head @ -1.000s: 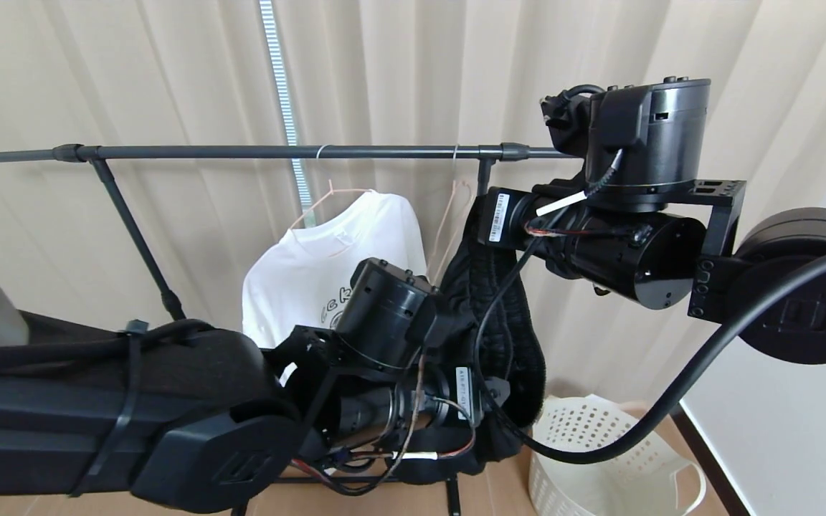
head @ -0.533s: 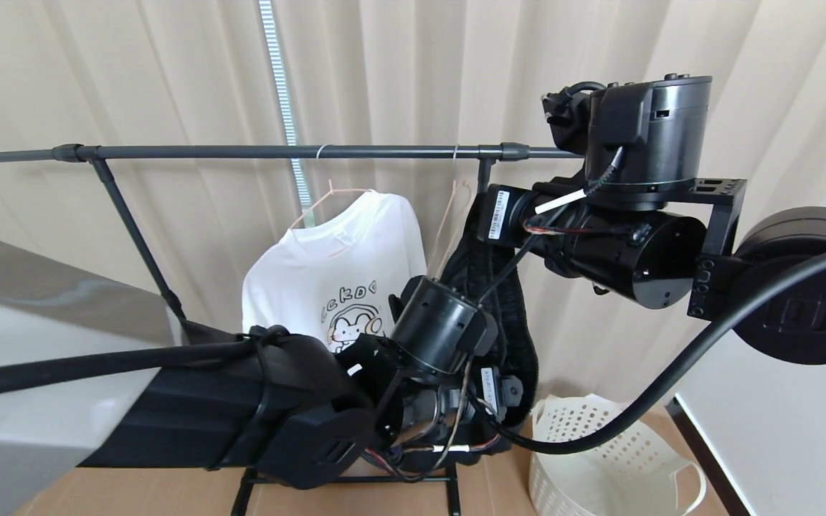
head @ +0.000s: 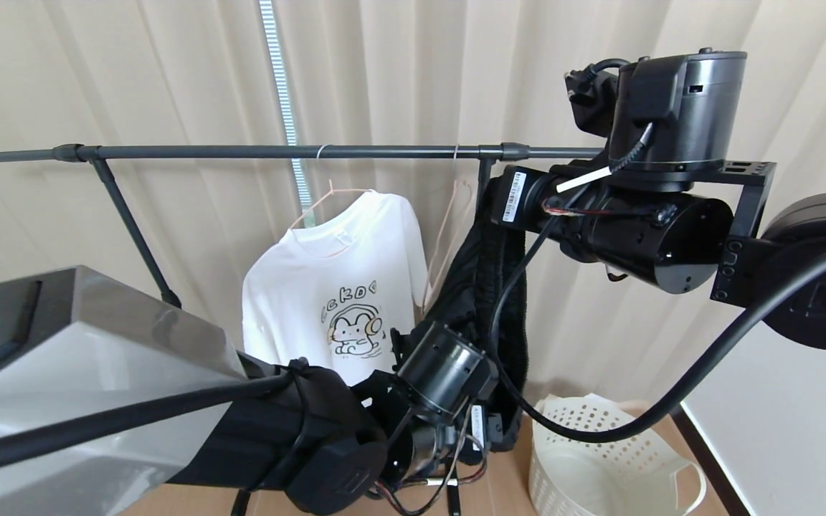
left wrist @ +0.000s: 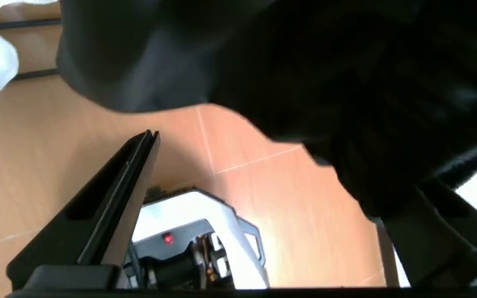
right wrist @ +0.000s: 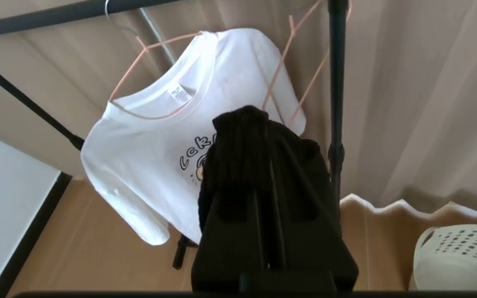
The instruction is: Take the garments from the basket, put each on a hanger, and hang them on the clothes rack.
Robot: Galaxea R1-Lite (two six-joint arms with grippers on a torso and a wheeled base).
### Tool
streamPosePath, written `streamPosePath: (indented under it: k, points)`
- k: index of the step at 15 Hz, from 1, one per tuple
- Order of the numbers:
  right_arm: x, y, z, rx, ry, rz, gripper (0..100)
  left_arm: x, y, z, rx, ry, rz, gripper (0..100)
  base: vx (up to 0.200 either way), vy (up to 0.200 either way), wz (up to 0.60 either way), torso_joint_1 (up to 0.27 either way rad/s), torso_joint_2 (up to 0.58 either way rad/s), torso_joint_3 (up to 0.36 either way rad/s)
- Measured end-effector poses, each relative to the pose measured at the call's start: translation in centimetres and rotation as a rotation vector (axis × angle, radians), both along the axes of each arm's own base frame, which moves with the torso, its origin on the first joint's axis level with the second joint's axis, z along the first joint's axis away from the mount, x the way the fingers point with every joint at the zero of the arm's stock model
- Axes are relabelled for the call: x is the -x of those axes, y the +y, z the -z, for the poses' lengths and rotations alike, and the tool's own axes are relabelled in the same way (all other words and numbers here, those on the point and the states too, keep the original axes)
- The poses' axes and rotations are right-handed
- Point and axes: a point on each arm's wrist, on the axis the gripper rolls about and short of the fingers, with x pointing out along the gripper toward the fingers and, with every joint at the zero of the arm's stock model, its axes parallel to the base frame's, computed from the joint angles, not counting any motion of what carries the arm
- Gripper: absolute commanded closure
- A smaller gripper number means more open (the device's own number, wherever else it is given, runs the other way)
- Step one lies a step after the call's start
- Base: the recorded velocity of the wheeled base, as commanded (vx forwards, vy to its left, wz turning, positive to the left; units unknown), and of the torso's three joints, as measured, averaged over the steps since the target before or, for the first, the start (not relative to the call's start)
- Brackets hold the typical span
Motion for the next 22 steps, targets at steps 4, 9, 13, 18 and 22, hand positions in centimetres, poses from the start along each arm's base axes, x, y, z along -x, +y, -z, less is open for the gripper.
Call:
streamPosePath:
  k: [4,9,13,18,22]
  points:
    - [-1.2,-1.5,-0.5,-0.009,-0.013,0.053,100,1.9,0.4,0.2,-0.033,0.010,0.039,0,0.000,0.000,0.00,0.000,0.00,0.000]
    - [-2.9,-4.2,-1.3,-0.014,-0.036,0.141,100,3.6,2.4,-0.3,-0.071,-0.003,0.021,100,0.000,0.000,0.00,0.000,0.00,0.000]
    - [-3.5,-6.1,-1.4,0.073,-0.043,0.181,100,3.8,4.4,-2.7,-0.046,-0.049,0.006,100,0.000,0.000,0.00,0.000,0.00,0.000]
    - [-1.6,-8.3,1.0,0.403,0.042,0.139,100,0.3,9.1,-6.0,-0.081,-0.177,-0.066,100,0.000,0.000,0.00,0.000,0.00,0.000]
    - [1.2,-9.0,3.6,0.613,0.297,0.045,100,-1.4,9.5,-9.1,-0.054,-0.286,-0.069,100,0.000,0.000,0.00,0.000,0.00,0.000]
